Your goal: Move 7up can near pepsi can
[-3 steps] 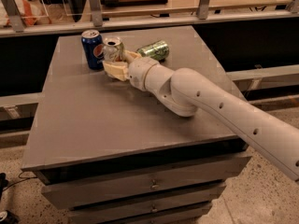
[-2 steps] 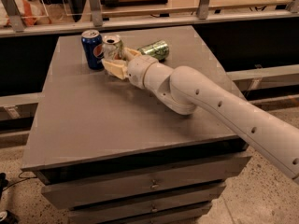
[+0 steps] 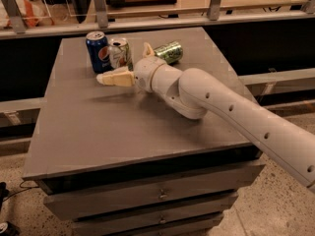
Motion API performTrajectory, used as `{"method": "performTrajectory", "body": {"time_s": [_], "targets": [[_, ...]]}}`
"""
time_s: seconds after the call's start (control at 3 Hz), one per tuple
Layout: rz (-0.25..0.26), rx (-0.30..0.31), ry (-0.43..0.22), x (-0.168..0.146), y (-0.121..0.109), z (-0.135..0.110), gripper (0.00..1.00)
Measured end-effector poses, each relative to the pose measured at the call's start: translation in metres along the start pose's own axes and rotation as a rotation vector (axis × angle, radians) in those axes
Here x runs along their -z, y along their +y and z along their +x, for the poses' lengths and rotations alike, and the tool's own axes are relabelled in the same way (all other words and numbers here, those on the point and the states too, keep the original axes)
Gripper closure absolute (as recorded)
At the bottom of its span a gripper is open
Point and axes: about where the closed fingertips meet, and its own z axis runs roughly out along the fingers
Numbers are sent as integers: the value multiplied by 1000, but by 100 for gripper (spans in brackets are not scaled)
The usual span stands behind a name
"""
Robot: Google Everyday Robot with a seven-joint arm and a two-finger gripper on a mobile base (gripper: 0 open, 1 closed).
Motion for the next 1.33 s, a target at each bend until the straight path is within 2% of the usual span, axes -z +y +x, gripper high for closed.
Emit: {"method": "performTrajectory", "body": {"time_s": [0.33,0.67,1.0,1.33], "targets": [[-45,37,-5,5,-5,-4,0],[-89,129,-6,30,-41,-12,0],[-165,209,29,62,-57,-12,0],[-253,205,33,65,-35,-9,0]]}}
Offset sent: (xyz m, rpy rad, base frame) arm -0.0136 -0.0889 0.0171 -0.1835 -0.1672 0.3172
